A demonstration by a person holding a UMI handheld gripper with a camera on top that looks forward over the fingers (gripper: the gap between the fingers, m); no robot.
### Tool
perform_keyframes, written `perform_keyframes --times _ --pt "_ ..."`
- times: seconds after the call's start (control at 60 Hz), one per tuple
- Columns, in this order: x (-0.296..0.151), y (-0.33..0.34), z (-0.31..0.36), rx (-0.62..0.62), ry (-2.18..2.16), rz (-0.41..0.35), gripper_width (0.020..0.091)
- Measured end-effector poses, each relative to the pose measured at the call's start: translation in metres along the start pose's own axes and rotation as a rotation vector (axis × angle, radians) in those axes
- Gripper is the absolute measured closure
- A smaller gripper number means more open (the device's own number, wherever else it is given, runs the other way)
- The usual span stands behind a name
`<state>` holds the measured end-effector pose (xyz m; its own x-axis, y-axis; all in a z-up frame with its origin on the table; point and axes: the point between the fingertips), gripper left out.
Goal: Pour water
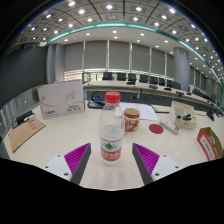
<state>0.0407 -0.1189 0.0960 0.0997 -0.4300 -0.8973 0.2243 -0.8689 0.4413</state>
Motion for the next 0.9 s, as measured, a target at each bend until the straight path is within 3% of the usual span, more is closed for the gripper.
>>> perform_keyframes --times 0.15,0.217,0.283,0.4,0.467,0.583,0.617,0.9 --pt "-0.001 -0.057 0.003 0.075 -0.019 -0.041 0.0269" --pt "-0.006 -0.073 -0.007 0.119 -0.029 -0.071 0.0369" --pt "-0.014 -0.08 -0.014 0.162 -0.03 -0.105 0.0564" --pt "-0.017 -0.083 -0.012 0.156 -0.042 -0.103 0.0619" --pt "-0.023 -0.081 -0.009 0.156 -0.051 -0.114 0.0692" --pt "-0.043 -0.08 0.009 0.124 -0.052 -0.127 0.0721" --pt "-0.051 -0.081 0.016 0.106 -0.051 -0.134 0.0758" --pt "-0.165 -0.111 0.075 -0.118 -0.366 -0.291 0.0761"
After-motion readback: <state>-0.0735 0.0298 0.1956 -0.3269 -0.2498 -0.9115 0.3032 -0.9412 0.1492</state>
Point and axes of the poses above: the point between the fingertips, and its own axes, seen from behind it with the camera up: z to the left, x down, y backward, against the way the camera looks, and after that the axes turned 4 degrees about -x, right-handed
